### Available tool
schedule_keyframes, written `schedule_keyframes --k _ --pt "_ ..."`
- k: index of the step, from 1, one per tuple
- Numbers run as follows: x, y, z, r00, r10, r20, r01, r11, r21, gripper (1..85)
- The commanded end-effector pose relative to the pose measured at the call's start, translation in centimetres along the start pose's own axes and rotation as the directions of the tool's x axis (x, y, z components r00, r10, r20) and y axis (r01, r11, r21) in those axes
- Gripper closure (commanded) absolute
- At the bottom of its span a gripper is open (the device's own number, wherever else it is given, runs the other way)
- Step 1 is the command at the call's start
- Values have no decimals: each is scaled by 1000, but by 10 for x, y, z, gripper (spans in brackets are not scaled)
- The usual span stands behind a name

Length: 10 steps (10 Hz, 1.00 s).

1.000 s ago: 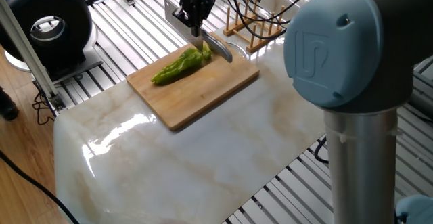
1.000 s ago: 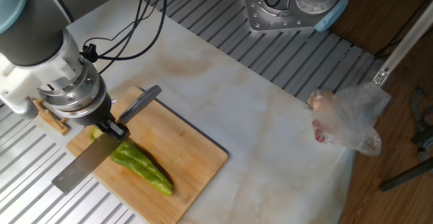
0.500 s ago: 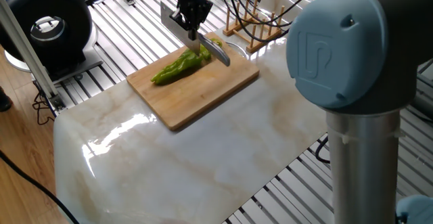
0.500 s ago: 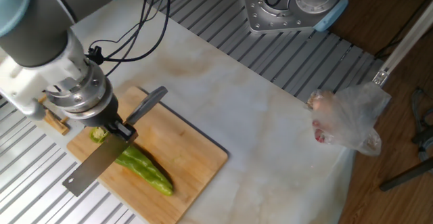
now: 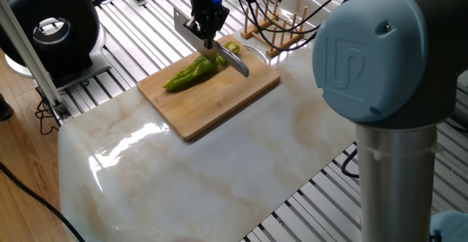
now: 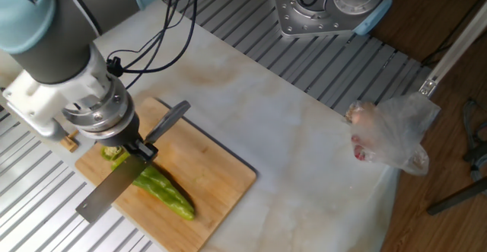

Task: Chop the chili peppers

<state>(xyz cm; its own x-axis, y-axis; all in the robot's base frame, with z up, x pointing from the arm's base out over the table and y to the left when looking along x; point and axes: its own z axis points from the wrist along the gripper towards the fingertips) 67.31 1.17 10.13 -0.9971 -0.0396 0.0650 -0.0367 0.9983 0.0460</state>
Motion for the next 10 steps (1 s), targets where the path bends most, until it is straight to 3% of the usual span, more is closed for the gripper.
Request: schedule_keyframes --k 1,7,10 --pt "1 3 3 1000 -8 2 8 1000 0 843" --pt "6 -6 3 1000 25 -9 -25 999 33 843" --pt "5 -3 7 1000 24 -6 -23 999 32 843"
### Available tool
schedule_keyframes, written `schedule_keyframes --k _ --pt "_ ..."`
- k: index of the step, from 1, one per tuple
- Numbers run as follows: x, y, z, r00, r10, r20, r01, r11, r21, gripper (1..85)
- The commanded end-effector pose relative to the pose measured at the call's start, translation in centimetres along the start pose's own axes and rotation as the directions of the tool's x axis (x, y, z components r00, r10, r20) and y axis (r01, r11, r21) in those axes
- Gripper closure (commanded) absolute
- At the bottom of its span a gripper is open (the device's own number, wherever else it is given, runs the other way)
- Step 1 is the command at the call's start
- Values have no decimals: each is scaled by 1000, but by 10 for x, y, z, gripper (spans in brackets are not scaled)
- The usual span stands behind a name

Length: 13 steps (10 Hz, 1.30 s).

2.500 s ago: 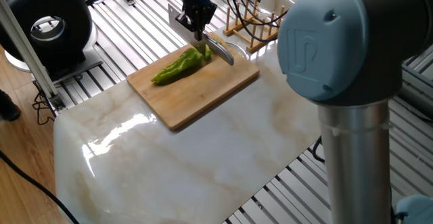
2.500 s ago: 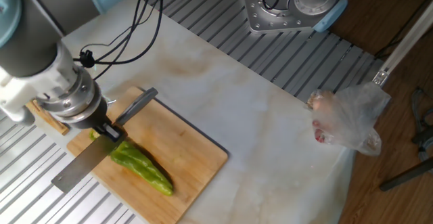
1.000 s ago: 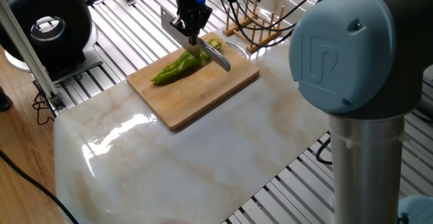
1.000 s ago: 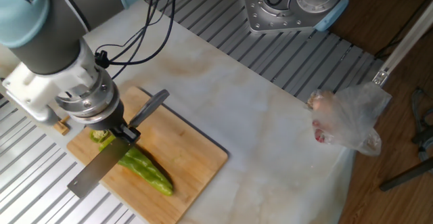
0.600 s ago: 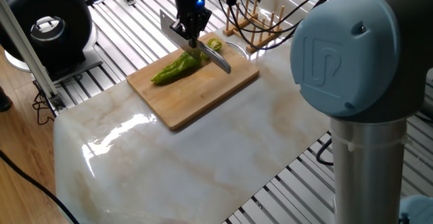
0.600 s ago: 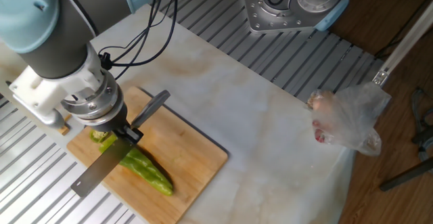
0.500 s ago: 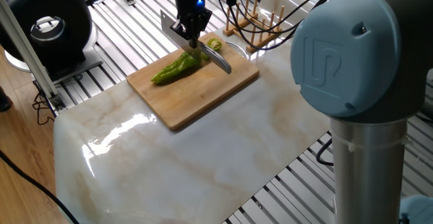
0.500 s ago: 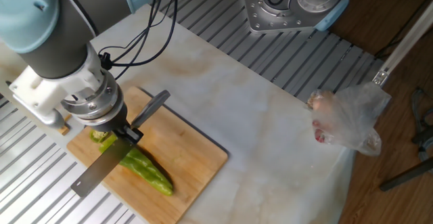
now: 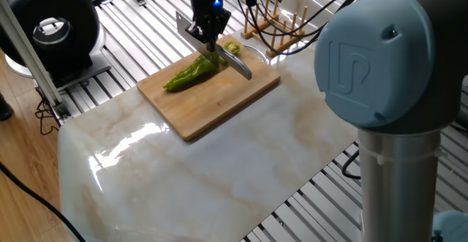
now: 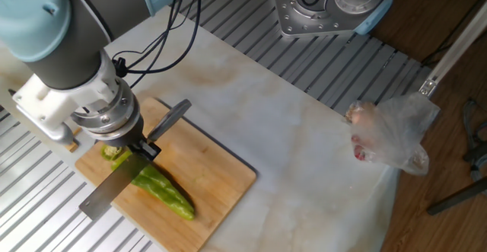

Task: Chop the chili peppers

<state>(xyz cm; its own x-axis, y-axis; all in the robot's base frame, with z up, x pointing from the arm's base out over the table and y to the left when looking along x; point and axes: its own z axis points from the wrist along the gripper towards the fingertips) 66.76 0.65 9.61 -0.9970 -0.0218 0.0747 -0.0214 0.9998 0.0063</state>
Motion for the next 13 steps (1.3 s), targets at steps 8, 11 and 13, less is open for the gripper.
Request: schedule_keyframes --k 8,11,13 --pt "-5 1 17 1000 6 16 -6 1000 -1 843" --pt "-5 2 22 1000 6 24 -6 1000 -1 843" --pt "-4 2 25 1000 9 21 -9 1000 7 843"
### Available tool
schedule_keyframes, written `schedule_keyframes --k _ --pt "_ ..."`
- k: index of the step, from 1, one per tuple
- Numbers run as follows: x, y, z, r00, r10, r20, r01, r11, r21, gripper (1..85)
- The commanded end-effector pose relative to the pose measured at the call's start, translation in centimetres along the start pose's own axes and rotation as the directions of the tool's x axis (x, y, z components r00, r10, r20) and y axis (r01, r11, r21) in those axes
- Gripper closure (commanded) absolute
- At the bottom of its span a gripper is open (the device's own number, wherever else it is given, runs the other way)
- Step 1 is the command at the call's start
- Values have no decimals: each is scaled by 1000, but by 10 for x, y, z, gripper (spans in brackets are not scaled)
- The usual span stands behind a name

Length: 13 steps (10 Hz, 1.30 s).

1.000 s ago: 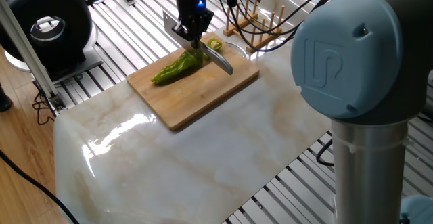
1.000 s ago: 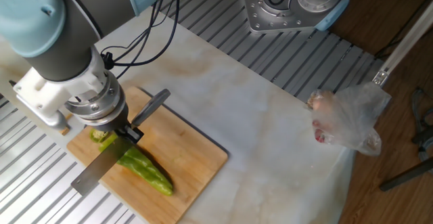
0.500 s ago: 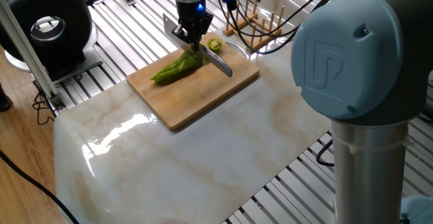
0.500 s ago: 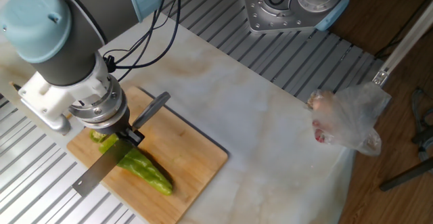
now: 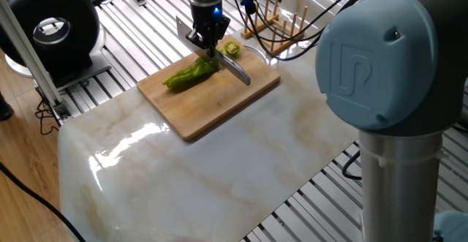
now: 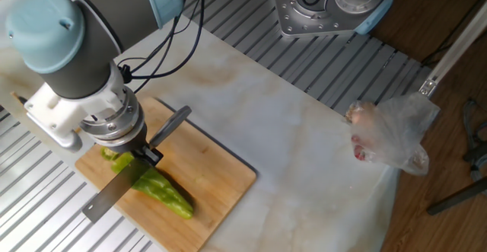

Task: Chop the chili peppers

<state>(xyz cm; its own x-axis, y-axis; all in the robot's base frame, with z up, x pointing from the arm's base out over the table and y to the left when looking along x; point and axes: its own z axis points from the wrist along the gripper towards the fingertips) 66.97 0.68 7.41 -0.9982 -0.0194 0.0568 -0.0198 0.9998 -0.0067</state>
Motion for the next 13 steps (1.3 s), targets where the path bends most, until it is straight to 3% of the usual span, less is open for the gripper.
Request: schedule_keyframes --k 1,4,13 --pt "0 1 3 1000 9 3 -9 1000 -3 843" --pt "-1 0 2 1000 11 1 -11 1000 16 843" --pt "-9 9 11 1000 18 -4 -18 1000 17 843"
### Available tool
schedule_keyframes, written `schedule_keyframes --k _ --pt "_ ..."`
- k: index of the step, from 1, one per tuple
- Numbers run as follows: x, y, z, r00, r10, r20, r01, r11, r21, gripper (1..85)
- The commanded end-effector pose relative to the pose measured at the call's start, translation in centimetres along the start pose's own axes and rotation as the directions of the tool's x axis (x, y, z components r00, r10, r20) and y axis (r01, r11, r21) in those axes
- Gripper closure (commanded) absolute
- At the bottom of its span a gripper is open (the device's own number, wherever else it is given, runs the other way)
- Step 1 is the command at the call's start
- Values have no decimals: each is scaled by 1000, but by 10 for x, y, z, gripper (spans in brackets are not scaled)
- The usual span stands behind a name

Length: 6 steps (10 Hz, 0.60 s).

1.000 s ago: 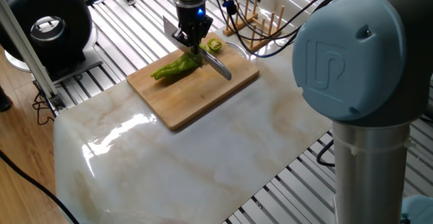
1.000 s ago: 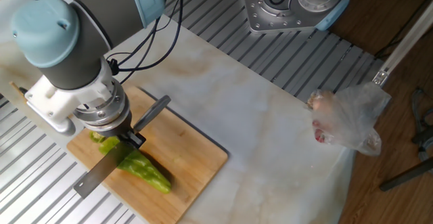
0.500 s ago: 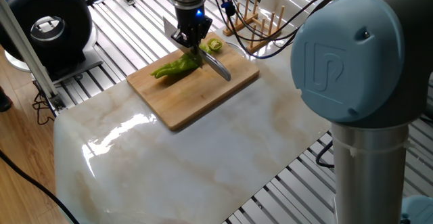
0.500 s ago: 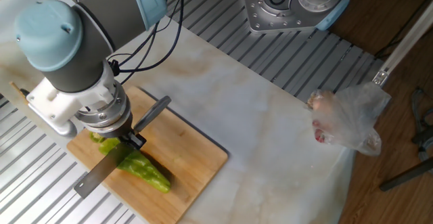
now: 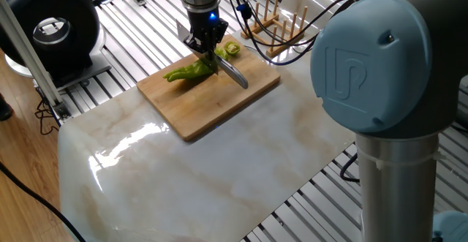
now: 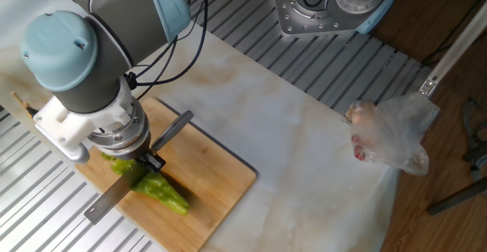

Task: Chop the chili peppers

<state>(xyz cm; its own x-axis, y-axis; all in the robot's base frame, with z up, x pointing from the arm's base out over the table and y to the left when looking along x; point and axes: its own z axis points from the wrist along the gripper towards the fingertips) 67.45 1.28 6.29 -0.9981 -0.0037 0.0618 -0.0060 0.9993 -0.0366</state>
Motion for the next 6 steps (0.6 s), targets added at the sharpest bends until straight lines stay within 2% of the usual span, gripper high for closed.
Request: schedule_keyframes --k 1,6 --pt "-3 2 -1 1000 -1 -2 1 1000 -6 843" --pt "-8 0 2 1000 -24 -14 24 1000 -12 843"
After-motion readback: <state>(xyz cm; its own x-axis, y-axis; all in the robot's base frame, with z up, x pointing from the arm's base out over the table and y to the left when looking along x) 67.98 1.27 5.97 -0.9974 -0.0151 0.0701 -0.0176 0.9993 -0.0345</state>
